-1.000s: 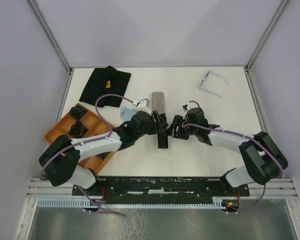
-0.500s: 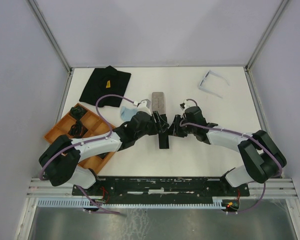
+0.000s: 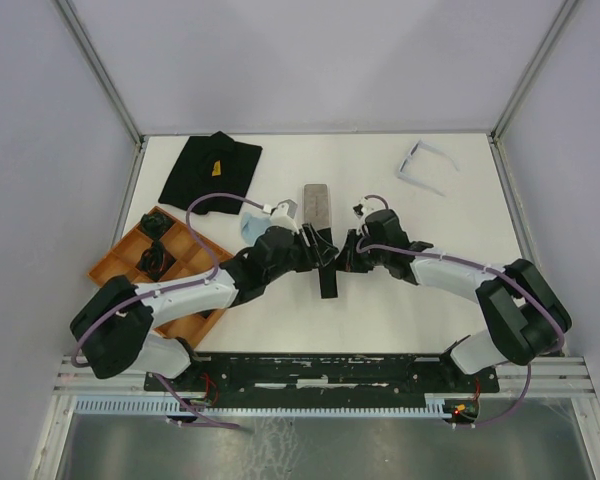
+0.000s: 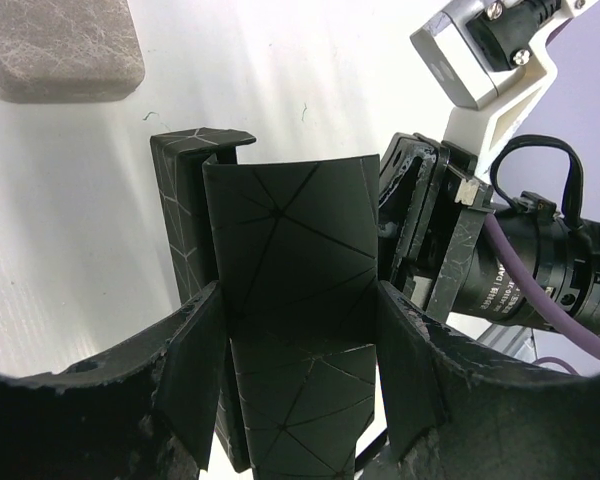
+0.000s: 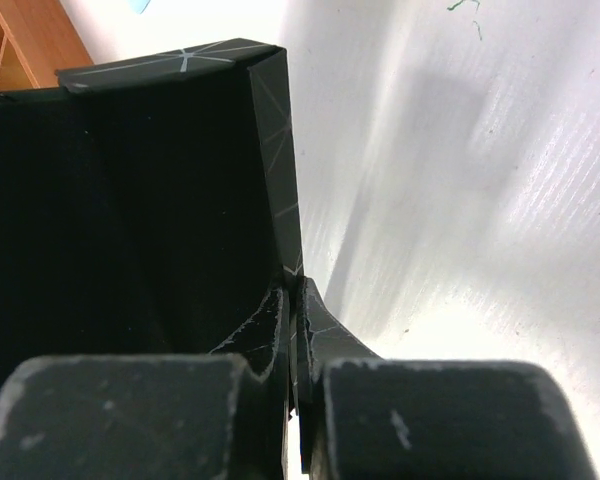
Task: Organize the sunglasses
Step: Open the sunglasses case.
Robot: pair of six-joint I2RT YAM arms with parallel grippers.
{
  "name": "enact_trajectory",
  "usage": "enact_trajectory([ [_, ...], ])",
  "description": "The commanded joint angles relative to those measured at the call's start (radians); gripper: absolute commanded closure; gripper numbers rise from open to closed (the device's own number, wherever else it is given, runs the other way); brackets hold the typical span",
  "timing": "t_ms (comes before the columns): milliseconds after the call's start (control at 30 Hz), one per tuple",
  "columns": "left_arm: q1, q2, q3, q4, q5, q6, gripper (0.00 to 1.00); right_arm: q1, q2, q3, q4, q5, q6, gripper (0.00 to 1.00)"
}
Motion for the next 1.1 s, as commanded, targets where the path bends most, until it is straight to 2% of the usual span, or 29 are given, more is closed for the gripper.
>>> enact_trajectory([
  [0, 0.019, -0.056, -0.030, -0.035, -0.066, 0.014, 0.51, -0.013, -0.034, 0.063, -0.075, 0.075, -0.067, 1.00],
  [300, 0.019, -0.111, -0.061, -0.105, -0.138, 0.066, 0.46, -0.013, -0.066, 0.152, -0.254, 0.153, -0.190, 1.00],
  [400, 0.020, -0.117, -0.059, -0.120, -0.149, 0.076, 0.43, -0.012, -0.071, 0.170, -0.283, 0.169, -0.205, 1.00],
  [600, 0.024, -0.108, -0.055, -0.126, -0.154, 0.084, 0.42, -0.013, -0.095, 0.174, -0.302, 0.195, -0.209, 1.00],
  [933, 0.032, -0.065, -0.068, -0.096, -0.128, 0.083, 0.56, -0.013, -0.114, 0.180, -0.324, 0.201, -0.249, 1.00],
  [1067, 0.033, -0.058, -0.076, -0.092, -0.114, 0.086, 0.58, -0.013, -0.100, 0.209, -0.352, 0.204, -0.315, 1.00],
])
